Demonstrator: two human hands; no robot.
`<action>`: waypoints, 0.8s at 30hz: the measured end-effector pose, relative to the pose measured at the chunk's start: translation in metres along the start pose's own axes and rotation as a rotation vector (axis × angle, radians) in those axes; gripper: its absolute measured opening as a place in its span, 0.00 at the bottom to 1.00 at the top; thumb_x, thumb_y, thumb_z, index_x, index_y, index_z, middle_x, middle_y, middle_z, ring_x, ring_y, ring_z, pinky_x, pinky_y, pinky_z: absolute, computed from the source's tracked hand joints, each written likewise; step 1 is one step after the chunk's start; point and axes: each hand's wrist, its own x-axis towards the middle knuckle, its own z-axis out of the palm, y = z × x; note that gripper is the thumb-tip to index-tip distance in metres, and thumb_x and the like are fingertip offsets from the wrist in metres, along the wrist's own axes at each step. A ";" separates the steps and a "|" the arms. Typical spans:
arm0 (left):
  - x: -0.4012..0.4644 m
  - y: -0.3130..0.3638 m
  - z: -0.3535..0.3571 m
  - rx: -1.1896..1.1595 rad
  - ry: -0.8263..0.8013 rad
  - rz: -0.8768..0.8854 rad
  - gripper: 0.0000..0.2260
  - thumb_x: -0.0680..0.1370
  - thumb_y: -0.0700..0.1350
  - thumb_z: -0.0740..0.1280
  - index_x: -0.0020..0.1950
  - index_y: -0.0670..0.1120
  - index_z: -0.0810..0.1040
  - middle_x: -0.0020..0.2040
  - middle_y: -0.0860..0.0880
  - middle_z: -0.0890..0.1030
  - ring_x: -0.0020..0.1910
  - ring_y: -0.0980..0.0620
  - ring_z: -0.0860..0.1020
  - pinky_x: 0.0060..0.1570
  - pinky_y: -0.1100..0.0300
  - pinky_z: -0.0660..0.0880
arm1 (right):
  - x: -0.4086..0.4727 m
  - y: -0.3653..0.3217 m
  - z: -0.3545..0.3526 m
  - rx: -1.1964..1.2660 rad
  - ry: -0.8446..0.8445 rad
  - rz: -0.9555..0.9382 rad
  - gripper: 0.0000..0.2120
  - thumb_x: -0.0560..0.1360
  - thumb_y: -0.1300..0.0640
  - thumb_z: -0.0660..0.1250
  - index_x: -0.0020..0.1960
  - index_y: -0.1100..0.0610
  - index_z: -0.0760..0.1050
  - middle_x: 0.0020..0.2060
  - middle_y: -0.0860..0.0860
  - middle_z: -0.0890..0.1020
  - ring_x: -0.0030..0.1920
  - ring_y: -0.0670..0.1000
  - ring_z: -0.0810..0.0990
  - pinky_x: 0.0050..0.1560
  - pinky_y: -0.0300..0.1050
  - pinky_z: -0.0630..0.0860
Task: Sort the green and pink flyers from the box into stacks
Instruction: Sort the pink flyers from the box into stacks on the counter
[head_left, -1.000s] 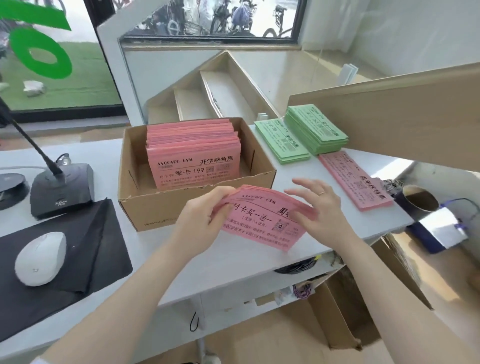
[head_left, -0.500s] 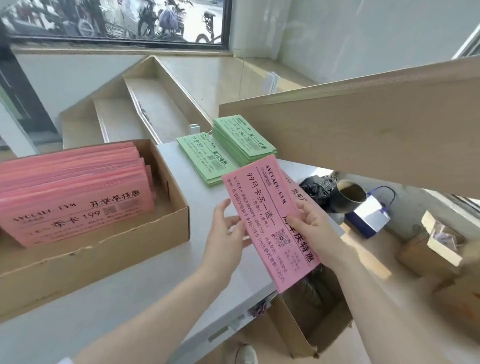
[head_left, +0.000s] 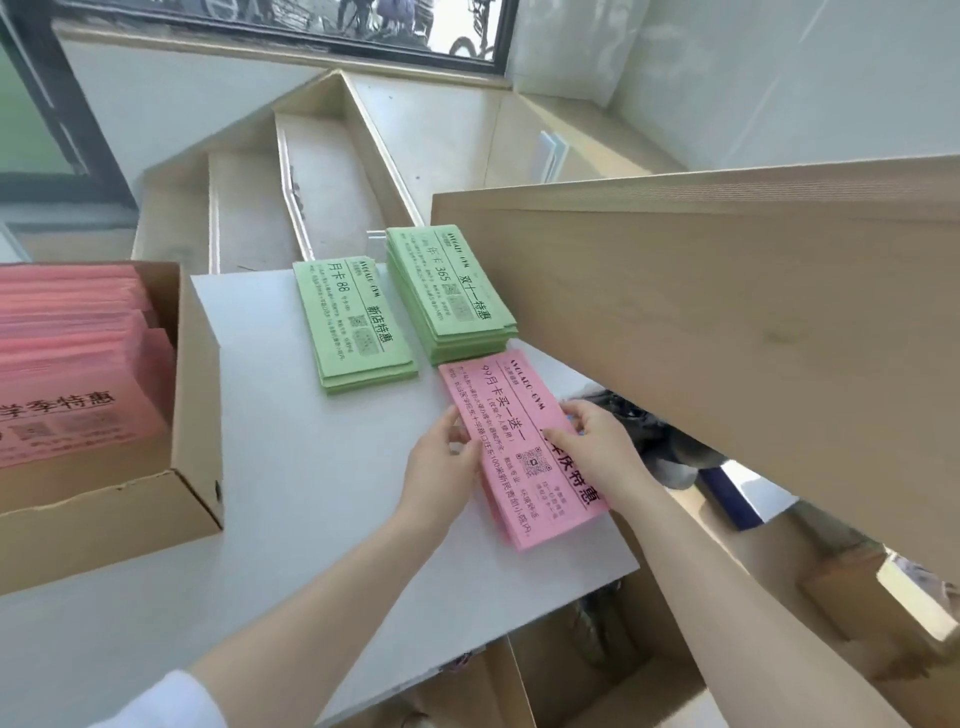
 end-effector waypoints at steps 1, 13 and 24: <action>0.004 -0.002 0.002 0.008 0.016 0.008 0.17 0.77 0.36 0.60 0.52 0.60 0.75 0.38 0.54 0.76 0.36 0.51 0.76 0.41 0.55 0.77 | 0.006 0.001 0.001 -0.057 -0.012 -0.015 0.15 0.76 0.56 0.64 0.62 0.55 0.73 0.50 0.48 0.80 0.47 0.49 0.79 0.41 0.41 0.72; 0.001 -0.009 0.025 -0.031 0.138 -0.083 0.23 0.80 0.39 0.56 0.74 0.49 0.57 0.72 0.53 0.61 0.70 0.61 0.62 0.71 0.58 0.60 | 0.040 0.024 0.003 -0.142 -0.132 -0.056 0.10 0.79 0.56 0.53 0.42 0.58 0.68 0.40 0.51 0.73 0.42 0.50 0.71 0.37 0.45 0.64; -0.008 -0.006 0.044 -0.429 -0.011 -0.180 0.19 0.81 0.38 0.53 0.65 0.59 0.59 0.53 0.61 0.77 0.49 0.60 0.79 0.35 0.68 0.76 | 0.037 0.012 0.011 0.407 -0.281 0.025 0.17 0.76 0.69 0.52 0.56 0.54 0.72 0.50 0.51 0.82 0.47 0.52 0.82 0.39 0.44 0.79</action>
